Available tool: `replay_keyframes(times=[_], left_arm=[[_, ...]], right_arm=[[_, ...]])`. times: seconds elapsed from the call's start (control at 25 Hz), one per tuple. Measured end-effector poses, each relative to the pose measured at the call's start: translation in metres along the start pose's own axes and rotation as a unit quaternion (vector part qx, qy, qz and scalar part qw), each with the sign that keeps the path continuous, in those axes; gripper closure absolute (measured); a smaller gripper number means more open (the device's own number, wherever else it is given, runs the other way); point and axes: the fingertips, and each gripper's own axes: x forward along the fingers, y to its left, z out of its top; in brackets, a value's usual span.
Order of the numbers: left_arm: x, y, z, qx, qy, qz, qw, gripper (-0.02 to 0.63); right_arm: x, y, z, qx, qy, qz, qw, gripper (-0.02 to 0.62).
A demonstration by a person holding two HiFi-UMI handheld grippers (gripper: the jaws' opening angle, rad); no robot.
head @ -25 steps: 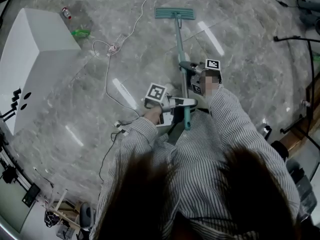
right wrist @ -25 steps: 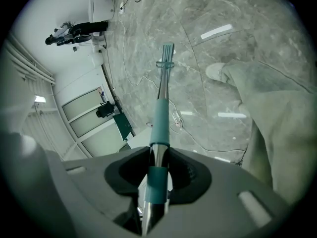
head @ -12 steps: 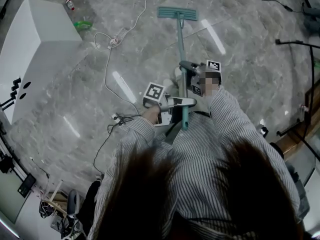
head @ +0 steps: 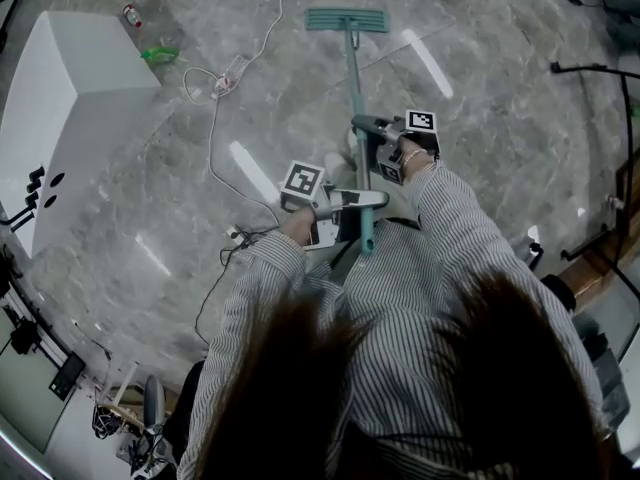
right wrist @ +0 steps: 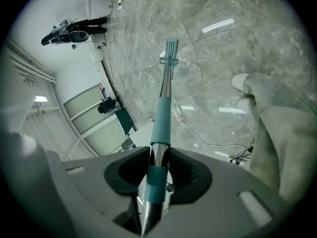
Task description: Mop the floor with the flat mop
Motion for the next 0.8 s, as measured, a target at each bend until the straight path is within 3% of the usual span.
replay_keyframes(times=[0.8], left_arm=[[0.004,0.019,0.000,-0.014,-0.004,0.007,0.9999,0.500]], right_arm=[[-0.001,-0.013,0.001,0.015,0.008,-0.025,1.000,0.486]])
